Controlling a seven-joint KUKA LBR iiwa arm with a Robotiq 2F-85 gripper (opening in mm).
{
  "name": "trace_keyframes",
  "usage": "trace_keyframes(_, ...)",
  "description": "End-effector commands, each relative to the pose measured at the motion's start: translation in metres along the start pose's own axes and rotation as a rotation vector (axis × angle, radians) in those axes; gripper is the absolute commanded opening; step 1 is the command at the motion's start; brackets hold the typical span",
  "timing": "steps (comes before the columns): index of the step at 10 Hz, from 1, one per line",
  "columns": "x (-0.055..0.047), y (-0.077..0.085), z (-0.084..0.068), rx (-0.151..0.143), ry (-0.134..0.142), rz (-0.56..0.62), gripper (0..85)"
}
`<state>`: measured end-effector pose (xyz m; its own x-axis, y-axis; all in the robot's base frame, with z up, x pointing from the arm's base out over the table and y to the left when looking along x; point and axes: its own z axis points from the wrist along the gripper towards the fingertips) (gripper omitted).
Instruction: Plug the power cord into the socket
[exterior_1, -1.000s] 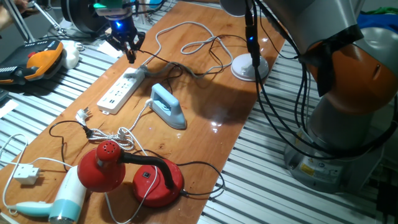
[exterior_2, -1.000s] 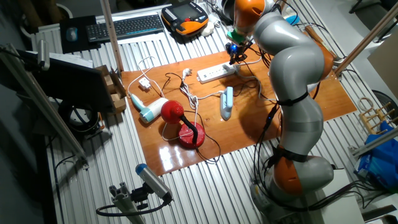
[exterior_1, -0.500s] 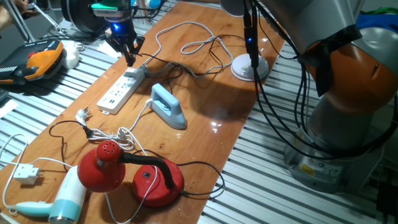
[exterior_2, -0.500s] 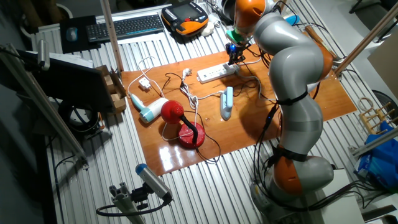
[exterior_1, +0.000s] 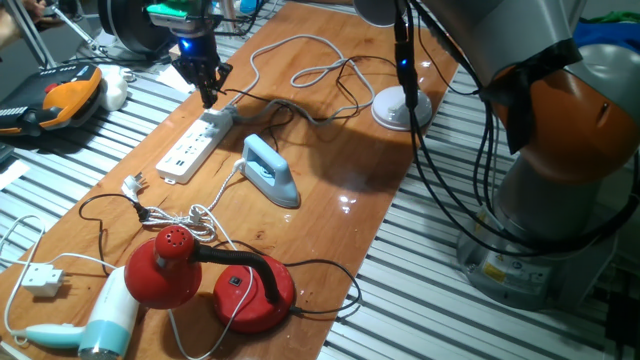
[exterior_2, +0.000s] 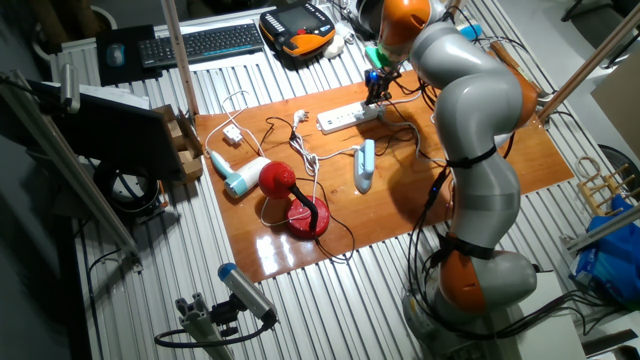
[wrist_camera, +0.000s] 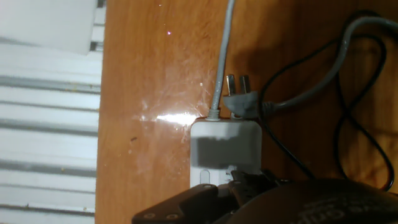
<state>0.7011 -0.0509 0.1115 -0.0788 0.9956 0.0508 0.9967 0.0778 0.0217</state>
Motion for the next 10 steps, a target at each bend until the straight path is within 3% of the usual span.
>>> trace_keyframes(1,0.0016,-0.0012,0.0043,-0.025,-0.021,0.329,0.0)
trace_keyframes(3,0.0019,-0.0006,0.0054,-0.027,-0.023,0.298,0.0)
trace_keyframes(10,0.004,0.0009,0.0126,0.002,0.009,0.123,0.0)
